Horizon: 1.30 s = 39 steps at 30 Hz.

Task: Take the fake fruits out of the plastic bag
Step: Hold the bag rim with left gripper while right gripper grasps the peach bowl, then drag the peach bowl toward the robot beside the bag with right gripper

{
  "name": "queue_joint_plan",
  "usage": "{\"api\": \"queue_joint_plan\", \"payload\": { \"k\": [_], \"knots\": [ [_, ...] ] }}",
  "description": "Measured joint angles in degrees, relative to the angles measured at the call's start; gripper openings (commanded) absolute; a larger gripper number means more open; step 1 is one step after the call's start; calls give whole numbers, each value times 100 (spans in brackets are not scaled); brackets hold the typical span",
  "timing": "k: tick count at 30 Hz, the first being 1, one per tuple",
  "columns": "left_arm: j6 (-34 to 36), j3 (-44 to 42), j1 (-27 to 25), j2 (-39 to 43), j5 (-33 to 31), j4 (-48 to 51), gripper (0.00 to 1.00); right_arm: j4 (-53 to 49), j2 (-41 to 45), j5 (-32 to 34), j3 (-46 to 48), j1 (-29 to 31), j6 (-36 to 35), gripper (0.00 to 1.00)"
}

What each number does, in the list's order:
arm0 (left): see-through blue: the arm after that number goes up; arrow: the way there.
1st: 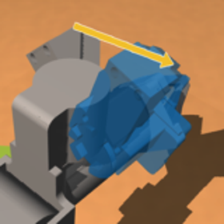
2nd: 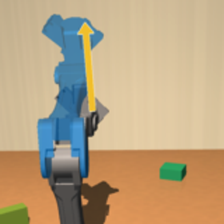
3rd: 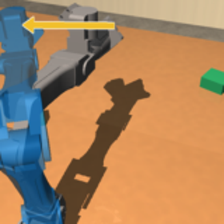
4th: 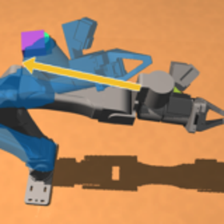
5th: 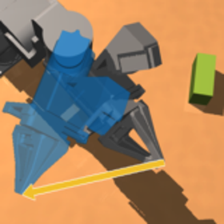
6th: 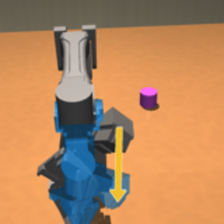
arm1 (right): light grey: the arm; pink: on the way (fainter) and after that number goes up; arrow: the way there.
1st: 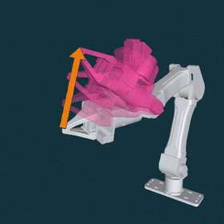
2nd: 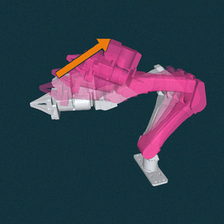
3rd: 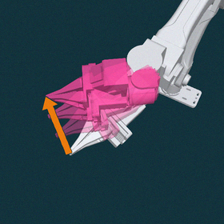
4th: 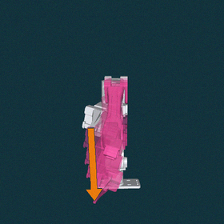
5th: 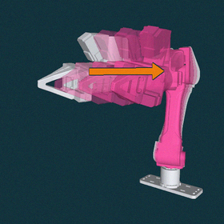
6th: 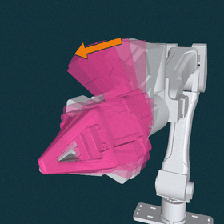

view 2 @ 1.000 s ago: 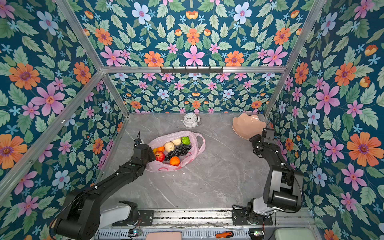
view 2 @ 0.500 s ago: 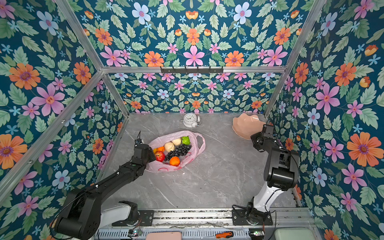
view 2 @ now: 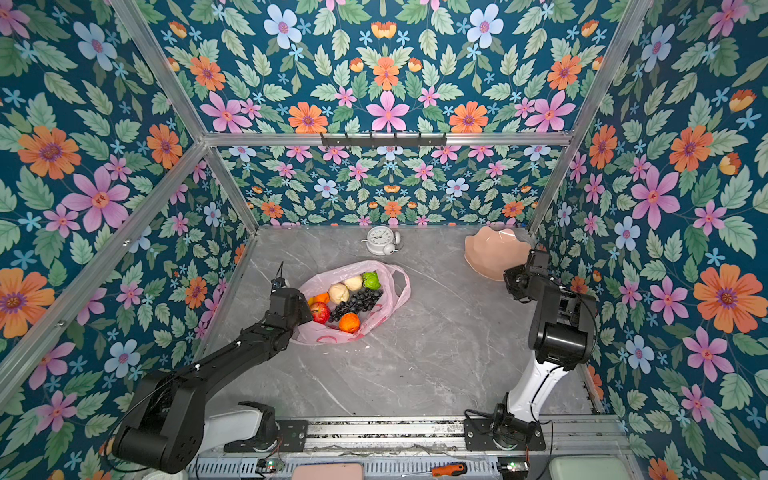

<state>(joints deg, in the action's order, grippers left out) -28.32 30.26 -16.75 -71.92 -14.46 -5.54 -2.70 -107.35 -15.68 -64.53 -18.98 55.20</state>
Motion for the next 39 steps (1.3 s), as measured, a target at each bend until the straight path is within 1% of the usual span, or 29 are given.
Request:
{"api": "queue_joint_plan", "payload": {
  "k": [8,17,27,35,39],
  "knots": [
    [0,0,0,-2,42,-2,0,24,107,-168,116,-42,31,15],
    [0,15,0,81,61,0,0,146,841,-426,903,-44,17,10],
    [0,13,0,131,59,0,1,26,2428,-750,2245,55,-125,10],
    [17,13,0,278,-46,2,2,-581,3829,-920,3088,568,-479,10],
    [20,13,0,278,-61,2,2,-1121,4675,-951,3456,704,-551,9]
  ]
}}
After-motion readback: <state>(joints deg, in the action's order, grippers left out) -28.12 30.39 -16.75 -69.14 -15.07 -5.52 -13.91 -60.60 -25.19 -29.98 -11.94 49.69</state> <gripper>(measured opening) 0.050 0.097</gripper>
